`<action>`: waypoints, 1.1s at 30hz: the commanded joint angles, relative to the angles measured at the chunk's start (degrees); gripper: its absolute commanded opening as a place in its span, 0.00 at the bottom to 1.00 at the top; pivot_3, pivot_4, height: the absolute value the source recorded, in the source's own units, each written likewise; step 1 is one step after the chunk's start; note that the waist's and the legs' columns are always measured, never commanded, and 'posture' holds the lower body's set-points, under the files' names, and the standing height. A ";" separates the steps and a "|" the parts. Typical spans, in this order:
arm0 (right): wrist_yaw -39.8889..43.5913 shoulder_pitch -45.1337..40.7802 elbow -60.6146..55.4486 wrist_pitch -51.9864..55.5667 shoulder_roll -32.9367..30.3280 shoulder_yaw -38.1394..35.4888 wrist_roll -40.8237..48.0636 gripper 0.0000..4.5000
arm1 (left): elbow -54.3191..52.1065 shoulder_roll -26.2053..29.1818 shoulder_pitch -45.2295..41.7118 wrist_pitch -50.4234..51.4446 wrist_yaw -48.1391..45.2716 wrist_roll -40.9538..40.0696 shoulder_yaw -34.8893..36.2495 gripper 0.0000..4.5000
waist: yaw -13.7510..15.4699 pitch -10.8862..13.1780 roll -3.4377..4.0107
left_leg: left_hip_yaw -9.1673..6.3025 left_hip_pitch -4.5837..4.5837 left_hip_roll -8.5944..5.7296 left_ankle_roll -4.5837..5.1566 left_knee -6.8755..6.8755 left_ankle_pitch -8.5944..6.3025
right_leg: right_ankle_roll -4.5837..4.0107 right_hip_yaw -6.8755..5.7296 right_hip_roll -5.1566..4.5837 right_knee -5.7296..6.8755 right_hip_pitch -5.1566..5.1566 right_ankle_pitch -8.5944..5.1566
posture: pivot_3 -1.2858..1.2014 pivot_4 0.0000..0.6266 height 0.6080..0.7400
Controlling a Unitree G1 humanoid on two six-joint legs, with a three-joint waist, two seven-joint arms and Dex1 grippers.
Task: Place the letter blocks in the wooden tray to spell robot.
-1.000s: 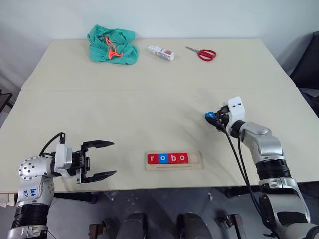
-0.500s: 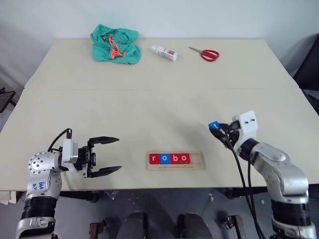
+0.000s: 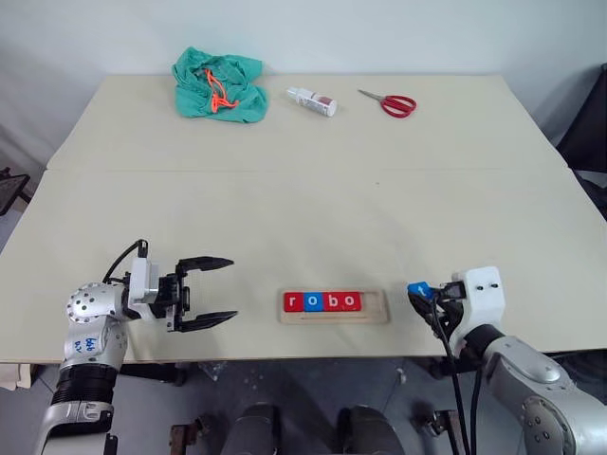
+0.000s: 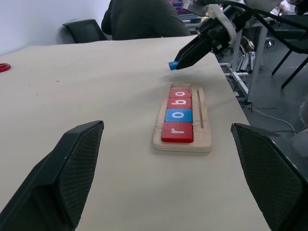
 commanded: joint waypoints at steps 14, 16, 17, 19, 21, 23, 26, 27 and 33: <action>16.39 0.80 2.34 -11.51 -12.43 -0.51 3.42 1.00 | -1.39 0.63 0.00 -0.78 -2.93 -0.38 0.48 1.00 | 0.09 0.00 -0.01 | 0.01 0.00 -0.03 0.01 0.01 0.00 | 0.00 0.02 -0.01 -0.04 0.03 0.00 | 0.52 0.24 1.00; 23.96 0.96 5.63 -15.89 -18.71 0.09 2.93 1.00 | -1.29 0.52 -0.06 -0.78 -3.00 -0.39 0.39 1.00 | 0.08 0.00 -0.01 | 0.02 0.00 -0.03 0.01 0.01 0.00 | 0.00 0.01 0.00 -0.05 0.04 0.00 | 0.52 0.24 1.00; 28.68 0.52 8.21 -18.35 -21.90 0.12 3.18 1.00 | -1.32 0.43 -0.01 -0.72 -3.20 -0.44 0.24 1.00 | 0.08 0.00 -0.01 | 0.04 0.00 -0.03 0.02 0.01 -0.01 | 0.00 0.01 -0.01 -0.08 0.05 0.00 | 0.52 0.24 1.00; 36.58 -1.03 13.60 -23.75 -27.53 1.18 2.43 1.00 | -1.48 0.32 0.20 -0.52 -3.68 -0.70 0.04 1.00 | 0.12 0.01 -0.02 | 0.06 0.01 -0.03 0.03 0.03 -0.01 | 0.00 0.00 -0.01 -0.16 0.12 0.00 | 0.52 0.24 1.00; 41.85 -2.64 17.98 -28.12 -31.13 2.44 1.63 1.00 | -1.62 0.31 0.40 -0.48 -3.81 -0.79 -0.03 1.00 | 0.10 0.01 -0.02 | 0.07 0.02 0.01 0.04 0.03 -0.01 | 0.00 -0.05 0.04 -0.36 0.22 0.00 | 0.52 0.24 1.00; 48.60 -5.65 24.54 -34.16 -35.12 4.94 -0.51 1.00 | -1.45 0.34 0.46 -0.68 -3.81 -0.72 -0.08 1.00 | 0.09 0.01 -0.03 | 0.07 0.03 0.03 0.04 0.04 -0.01 | 0.00 -0.08 0.05 -0.41 0.26 0.00 | 0.52 0.24 1.00; 55.33 -11.93 34.06 -41.29 -38.18 9.71 -4.12 1.00 | -1.75 0.27 0.92 -1.00 -3.45 -0.68 0.02 1.00 | 0.06 0.02 -0.05 | 0.08 0.02 0.02 0.04 0.05 -0.01 | 0.00 -0.09 0.04 -0.45 0.26 0.00 | 0.52 0.24 1.00; 57.56 -14.96 37.56 -43.14 -38.62 11.63 -5.24 1.00 | -2.18 0.22 1.28 -1.00 -3.05 -0.70 0.13 1.00 | 0.06 0.02 -0.04 | 0.07 0.02 0.03 0.04 0.06 -0.01 | 0.00 -0.12 0.03 -0.46 0.29 0.00 | 0.52 0.24 1.00; 64.87 -24.33 49.19 -51.27 -38.09 19.11 -10.66 1.00 | -4.49 0.83 3.83 -1.05 -1.52 -0.84 1.24 1.00 | 0.19 0.02 -0.05 | 0.00 -0.01 0.05 0.03 0.07 -0.01 | 0.00 -0.21 0.02 -0.46 0.28 0.00 | 0.52 0.24 1.00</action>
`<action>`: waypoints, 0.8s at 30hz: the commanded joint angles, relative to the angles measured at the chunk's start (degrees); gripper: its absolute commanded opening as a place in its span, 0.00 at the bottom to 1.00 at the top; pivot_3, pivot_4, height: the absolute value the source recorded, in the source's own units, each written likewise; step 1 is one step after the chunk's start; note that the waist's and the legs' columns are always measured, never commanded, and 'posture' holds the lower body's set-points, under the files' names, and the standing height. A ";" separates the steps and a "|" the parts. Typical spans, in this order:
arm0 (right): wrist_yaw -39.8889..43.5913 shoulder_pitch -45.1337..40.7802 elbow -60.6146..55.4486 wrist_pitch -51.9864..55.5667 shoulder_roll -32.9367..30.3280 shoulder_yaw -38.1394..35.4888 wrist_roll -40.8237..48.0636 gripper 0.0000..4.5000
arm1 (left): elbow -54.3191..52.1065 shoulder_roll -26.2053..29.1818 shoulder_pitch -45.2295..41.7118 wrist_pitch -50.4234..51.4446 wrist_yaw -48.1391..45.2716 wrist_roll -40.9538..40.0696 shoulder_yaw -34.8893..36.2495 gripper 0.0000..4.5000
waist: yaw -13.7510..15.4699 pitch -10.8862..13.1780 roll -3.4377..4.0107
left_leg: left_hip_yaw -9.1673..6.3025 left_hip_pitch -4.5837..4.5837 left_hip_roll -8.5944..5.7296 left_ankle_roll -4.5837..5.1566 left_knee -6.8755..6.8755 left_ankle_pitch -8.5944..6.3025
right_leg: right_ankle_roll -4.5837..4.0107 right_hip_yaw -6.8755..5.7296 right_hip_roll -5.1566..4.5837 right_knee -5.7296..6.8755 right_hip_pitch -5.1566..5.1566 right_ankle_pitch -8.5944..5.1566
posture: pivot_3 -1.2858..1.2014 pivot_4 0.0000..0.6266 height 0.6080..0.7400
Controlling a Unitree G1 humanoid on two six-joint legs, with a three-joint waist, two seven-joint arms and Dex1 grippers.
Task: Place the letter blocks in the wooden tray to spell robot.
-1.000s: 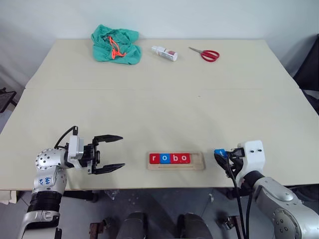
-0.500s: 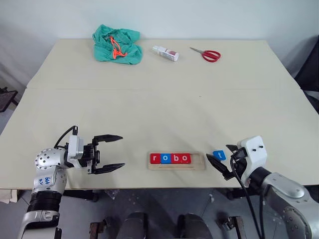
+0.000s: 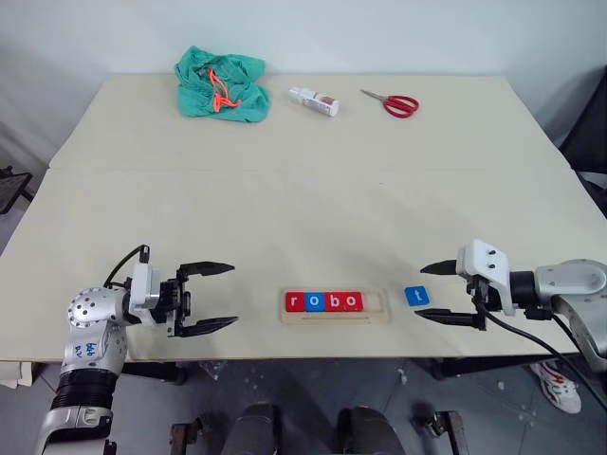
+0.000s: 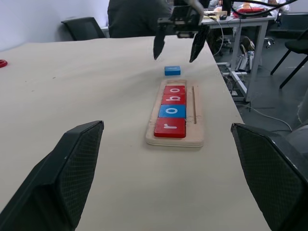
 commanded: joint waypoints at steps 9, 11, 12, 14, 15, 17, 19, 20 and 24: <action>6.12 -7.06 10.19 -8.27 1.99 6.08 -5.73 0.87 | -5.84 1.01 4.34 -0.12 0.41 -0.77 2.67 1.00 | -0.07 0.00 0.00 | 0.02 -0.03 -0.02 0.00 0.04 0.00 | 0.00 -0.01 -0.03 -0.02 0.00 0.00 | 0.52 0.24 1.00; 6.24 -7.29 10.61 -8.57 2.20 6.05 -5.82 0.73 | -6.08 0.98 4.54 -0.06 0.62 -0.71 2.83 1.00 | -0.02 0.00 0.00 | 0.01 -0.03 0.01 0.00 0.04 0.00 | 0.00 -0.02 -0.01 -0.01 -0.01 0.00 | 0.52 0.24 1.00; 6.16 -7.37 10.76 -8.69 2.24 6.03 -5.90 0.64 | -6.16 0.94 4.60 -0.04 0.70 -0.65 2.87 1.00 | 0.04 0.00 0.00 | 0.01 -0.03 0.01 0.00 0.05 0.00 | 0.00 -0.02 -0.01 -0.01 0.00 0.00 | 0.52 0.24 1.00; 5.98 -7.52 11.03 -9.01 2.26 6.04 -6.08 0.49 | -6.17 0.81 4.63 -0.03 0.73 -0.51 2.95 1.00 | 0.08 0.00 0.00 | 0.00 -0.03 -0.01 0.00 0.07 0.00 | 0.00 -0.03 -0.03 -0.02 0.02 0.00 | 0.52 0.24 1.00; 5.99 -7.62 11.11 -9.07 2.20 6.05 -6.15 0.40 | -6.10 0.75 4.57 -0.04 0.73 -0.45 2.96 1.00 | 0.09 0.00 0.00 | 0.00 -0.03 -0.02 0.00 0.07 0.00 | 0.00 -0.02 -0.04 -0.02 0.02 0.00 | 0.52 0.24 1.00; 5.69 -7.64 10.21 -8.39 1.87 5.44 -5.80 0.32 | -5.90 0.55 4.34 -0.12 0.78 -0.33 2.83 1.00 | 0.07 0.00 0.00 | -0.01 -0.03 -0.02 0.00 0.07 0.00 | 0.00 -0.03 -0.03 -0.02 0.02 0.00 | 0.52 0.24 1.00; 4.89 -8.15 7.95 -6.09 1.74 4.42 -4.77 0.32 | -5.47 0.33 3.92 -0.23 0.73 -0.22 2.61 1.00 | 0.02 0.00 0.00 | -0.01 -0.03 -0.01 0.00 0.07 0.00 | 0.00 -0.03 -0.03 -0.02 0.02 0.00 | 0.52 0.24 1.00; 3.70 -8.74 6.40 -3.64 2.07 3.69 -3.93 0.32 | -5.20 0.25 3.68 -0.28 0.64 -0.17 2.52 1.00 | 0.00 0.00 0.00 | 0.00 -0.03 -0.01 0.00 0.07 0.00 | 0.00 -0.02 -0.03 -0.02 0.02 0.00 | 0.52 0.24 1.00; 1.23 -9.91 -2.56 6.53 2.87 2.15 0.68 0.32 | -4.06 -0.21 2.58 -0.55 0.29 0.14 2.13 1.00 | 0.01 0.00 0.01 | 0.00 -0.04 0.00 -0.01 0.06 0.00 | 0.00 -0.02 -0.02 -0.01 -0.01 0.00 | 0.52 0.24 1.00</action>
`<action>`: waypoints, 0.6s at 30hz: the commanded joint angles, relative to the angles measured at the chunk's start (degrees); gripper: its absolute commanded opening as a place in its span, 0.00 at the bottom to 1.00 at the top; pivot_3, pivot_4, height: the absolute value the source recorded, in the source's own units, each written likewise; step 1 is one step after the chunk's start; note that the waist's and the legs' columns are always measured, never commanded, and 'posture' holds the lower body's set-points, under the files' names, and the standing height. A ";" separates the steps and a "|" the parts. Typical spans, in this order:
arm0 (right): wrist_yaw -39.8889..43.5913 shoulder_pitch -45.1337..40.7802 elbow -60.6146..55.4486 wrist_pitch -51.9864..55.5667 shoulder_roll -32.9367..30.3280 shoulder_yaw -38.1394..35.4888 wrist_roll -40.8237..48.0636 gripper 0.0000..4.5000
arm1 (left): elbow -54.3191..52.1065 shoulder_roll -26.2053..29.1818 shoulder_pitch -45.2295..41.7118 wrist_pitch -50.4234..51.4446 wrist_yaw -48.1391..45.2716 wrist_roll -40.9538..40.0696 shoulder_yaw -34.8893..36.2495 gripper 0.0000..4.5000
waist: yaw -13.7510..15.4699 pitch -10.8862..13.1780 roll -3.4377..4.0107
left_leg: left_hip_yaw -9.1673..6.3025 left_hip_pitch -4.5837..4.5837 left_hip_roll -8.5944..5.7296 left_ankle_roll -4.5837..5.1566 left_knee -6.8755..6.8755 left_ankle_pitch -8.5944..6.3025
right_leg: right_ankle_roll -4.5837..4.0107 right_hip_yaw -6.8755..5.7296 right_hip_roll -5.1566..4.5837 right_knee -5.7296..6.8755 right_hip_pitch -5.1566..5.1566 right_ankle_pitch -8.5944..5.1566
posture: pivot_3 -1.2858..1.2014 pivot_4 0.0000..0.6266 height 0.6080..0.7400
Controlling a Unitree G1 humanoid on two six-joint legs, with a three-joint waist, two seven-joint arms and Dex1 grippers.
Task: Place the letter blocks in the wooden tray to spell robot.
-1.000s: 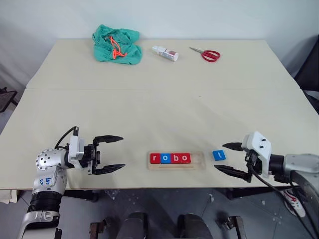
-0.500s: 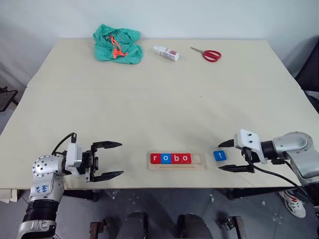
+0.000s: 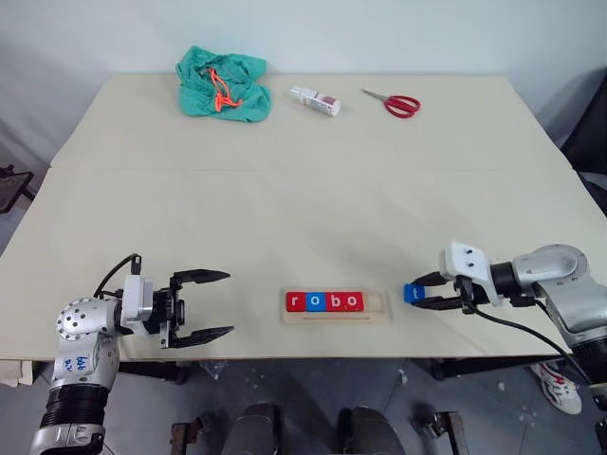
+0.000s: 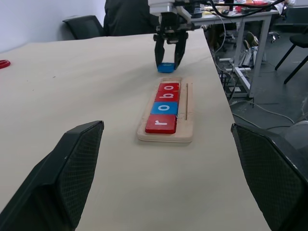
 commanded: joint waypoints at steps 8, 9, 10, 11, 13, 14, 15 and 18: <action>-4.74 -0.44 -14.33 13.86 2.79 0.07 5.44 0.32 | 2.18 -2.51 -3.34 -1.46 -0.69 1.18 -0.83 1.00 | 0.20 0.00 -0.01 | -0.06 -0.03 -0.05 0.00 0.01 0.00 | 0.00 -0.01 -0.02 0.00 0.01 0.00 | 0.52 0.24 1.00; -4.82 -0.62 -14.83 14.27 3.26 0.82 5.49 0.32 | 2.24 -2.61 -3.40 -1.58 -0.67 1.23 -0.82 1.00 | 0.16 0.00 -0.01 | -0.06 -0.03 -0.05 0.00 0.01 0.00 | 0.00 -0.01 -0.02 0.00 0.01 0.00 | 0.52 0.24 1.00; -5.13 -0.86 -14.93 14.34 3.79 1.50 5.23 0.32 | 2.17 -2.66 -3.39 -1.58 -0.57 1.23 -0.79 1.00 | 0.09 0.00 -0.01 | -0.05 -0.02 -0.04 0.00 0.01 0.00 | 0.00 -0.01 -0.01 0.00 0.01 0.00 | 0.52 0.24 1.00; -5.23 -1.01 -14.89 14.16 4.15 2.19 4.86 0.32 | 2.08 -2.64 -3.28 -1.62 -0.49 1.23 -0.72 1.00 | 0.02 0.00 -0.01 | -0.06 -0.02 -0.03 0.00 0.01 0.00 | 0.00 -0.01 0.00 0.00 0.01 0.00 | 0.52 0.24 1.00; -5.05 -1.03 -14.48 13.58 4.38 3.08 4.23 0.32 | 1.78 -2.51 -2.94 -1.59 -0.47 1.13 -0.51 1.00 | -0.03 0.00 0.00 | -0.05 -0.02 -0.02 0.00 0.00 0.00 | 0.00 -0.01 0.01 0.01 0.00 0.00 | 0.52 0.24 1.00; -5.00 -0.91 -14.22 13.25 4.45 3.39 3.96 0.32 | 1.63 -2.42 -2.73 -1.60 -0.38 1.10 -0.35 1.00 | -0.04 0.00 0.00 | -0.03 -0.02 -0.02 0.00 -0.01 0.00 | 0.00 0.00 0.00 0.00 -0.02 0.00 | 0.52 0.24 1.00; -4.96 -0.82 -14.01 13.00 4.46 3.60 3.90 0.32 | 1.47 -2.34 -2.53 -1.58 -0.36 1.05 -0.24 1.00 | -0.04 0.00 0.00 | -0.02 -0.03 -0.02 0.00 -0.02 0.00 | 0.00 0.00 0.00 0.01 -0.03 0.00 | 0.52 0.24 1.00; -4.74 -0.68 -13.40 12.21 4.70 4.27 3.37 0.32 | 1.11 -2.17 -2.05 -1.59 -0.26 1.03 -0.07 1.00 | 0.03 0.00 0.00 | -0.03 -0.03 -0.02 0.00 -0.01 0.00 | 0.00 0.00 0.00 0.01 -0.02 0.00 | 0.52 0.24 1.00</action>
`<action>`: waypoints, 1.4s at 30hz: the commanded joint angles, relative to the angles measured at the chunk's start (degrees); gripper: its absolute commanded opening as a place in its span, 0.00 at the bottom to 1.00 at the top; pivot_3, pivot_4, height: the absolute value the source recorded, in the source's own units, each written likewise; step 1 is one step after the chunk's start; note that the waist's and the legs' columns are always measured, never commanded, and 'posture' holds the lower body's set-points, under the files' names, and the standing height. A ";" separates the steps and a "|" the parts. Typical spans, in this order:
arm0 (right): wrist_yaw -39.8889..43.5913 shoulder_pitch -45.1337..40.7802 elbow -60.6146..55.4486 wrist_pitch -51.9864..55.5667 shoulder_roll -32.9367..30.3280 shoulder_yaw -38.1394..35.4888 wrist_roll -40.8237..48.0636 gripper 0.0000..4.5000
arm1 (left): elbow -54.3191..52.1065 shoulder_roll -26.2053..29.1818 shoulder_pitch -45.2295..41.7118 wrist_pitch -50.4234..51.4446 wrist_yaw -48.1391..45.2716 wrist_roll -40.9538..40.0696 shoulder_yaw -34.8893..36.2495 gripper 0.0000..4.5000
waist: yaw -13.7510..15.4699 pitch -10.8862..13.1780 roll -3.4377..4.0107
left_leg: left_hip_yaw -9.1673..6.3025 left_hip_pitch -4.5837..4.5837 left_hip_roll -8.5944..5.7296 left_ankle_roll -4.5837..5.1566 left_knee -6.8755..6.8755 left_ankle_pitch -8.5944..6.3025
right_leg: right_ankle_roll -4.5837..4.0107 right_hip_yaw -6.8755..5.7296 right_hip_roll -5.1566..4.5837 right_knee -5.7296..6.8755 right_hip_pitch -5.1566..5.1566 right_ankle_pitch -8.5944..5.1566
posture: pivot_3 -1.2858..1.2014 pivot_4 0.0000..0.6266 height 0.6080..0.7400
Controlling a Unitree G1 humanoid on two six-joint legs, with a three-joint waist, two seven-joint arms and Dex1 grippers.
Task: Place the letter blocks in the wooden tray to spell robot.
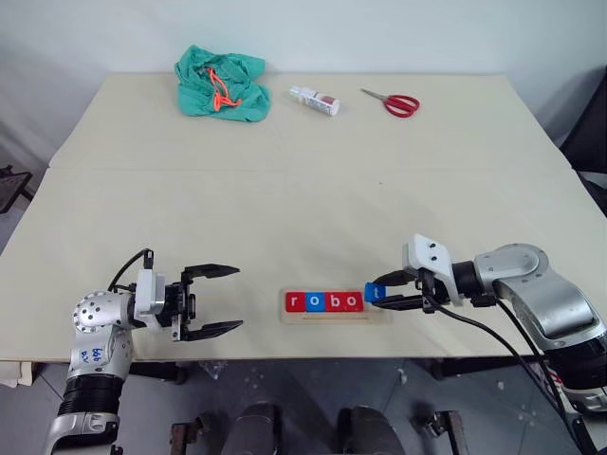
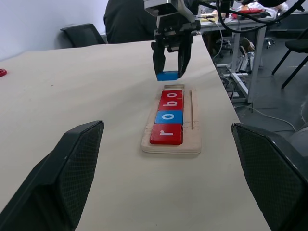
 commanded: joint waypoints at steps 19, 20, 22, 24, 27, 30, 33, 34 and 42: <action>1.47 0.60 -1.84 -2.45 0.25 -0.22 -0.15 0.87 | -1.52 0.73 1.33 -1.21 1.63 -0.10 1.26 1.00 | -0.01 0.00 0.00 | 0.00 0.00 -0.01 0.00 0.01 0.00 | 0.00 0.00 -0.01 0.00 0.00 0.00 | 0.52 0.24 1.00; 1.29 0.74 -2.55 -1.97 0.18 -0.58 0.25 0.96 | -1.48 0.70 1.30 -1.26 1.62 -0.09 1.23 1.00 | -0.02 0.00 0.00 | 0.00 0.00 -0.01 0.00 0.01 0.00 | 0.00 0.00 -0.01 0.00 0.00 0.00 | 0.52 0.24 1.00; 0.59 1.16 -3.88 -1.09 -0.21 -1.64 0.90 0.99 | -1.10 0.50 0.95 -1.43 1.65 0.05 1.04 1.00 | 0.04 0.00 0.00 | -0.01 0.00 -0.01 0.00 0.00 0.00 | 0.00 0.00 -0.01 0.00 0.00 0.00 | 0.52 0.24 1.00; -0.80 1.41 -4.73 0.12 -0.28 -3.11 1.42 0.99 | -0.58 0.28 0.48 -1.61 1.69 0.23 0.83 1.00 | 0.11 0.00 0.00 | -0.02 0.00 -0.01 0.00 0.01 0.00 | 0.00 0.00 -0.01 0.00 0.01 0.00 | 0.52 0.24 1.00; -2.48 2.67 -6.57 3.13 -1.32 -5.89 2.82 0.99 | -0.10 0.00 0.02 -1.85 1.72 0.40 0.63 1.00 | 0.17 0.00 0.00 | -0.01 0.00 -0.01 0.00 0.02 0.00 | 0.00 0.00 -0.01 0.00 0.02 0.00 | 0.52 0.24 1.00; -4.37 4.84 -7.69 4.82 -1.84 -8.69 3.75 0.99 | 0.44 -0.31 -0.41 -2.03 1.90 0.72 0.39 1.00 | 0.17 0.00 0.00 | -0.02 0.00 -0.01 0.00 0.00 0.00 | 0.00 -0.01 -0.01 0.00 0.02 0.00 | 0.52 0.24 1.00; -5.69 7.13 -7.07 3.82 -1.91 -11.17 3.89 0.99 | 0.66 -0.46 -0.63 -1.74 2.59 1.24 0.14 1.00 | 0.10 0.00 0.00 | 0.00 0.01 -0.01 0.00 0.00 0.00 | 0.00 0.00 -0.01 0.00 0.02 0.00 | 0.52 0.24 1.00; -5.45 8.83 -5.66 0.89 -1.50 -13.59 4.46 0.99 | -0.07 -0.39 -0.46 -0.29 4.12 1.32 0.22 1.00 | 0.14 0.00 0.00 | 0.00 0.01 -0.01 0.00 0.00 0.00 | 0.00 0.00 -0.01 0.00 0.02 0.00 | 0.52 0.24 1.00; 7.19 11.51 15.45 -21.30 -4.99 -18.44 3.12 0.99 | -3.37 1.66 -0.97 6.52 19.85 7.89 1.42 1.00 | 0.13 0.02 -0.03 | 0.05 0.06 0.00 0.01 0.01 0.00 | 0.02 0.01 0.00 -0.02 0.09 0.01 | 0.52 0.24 1.00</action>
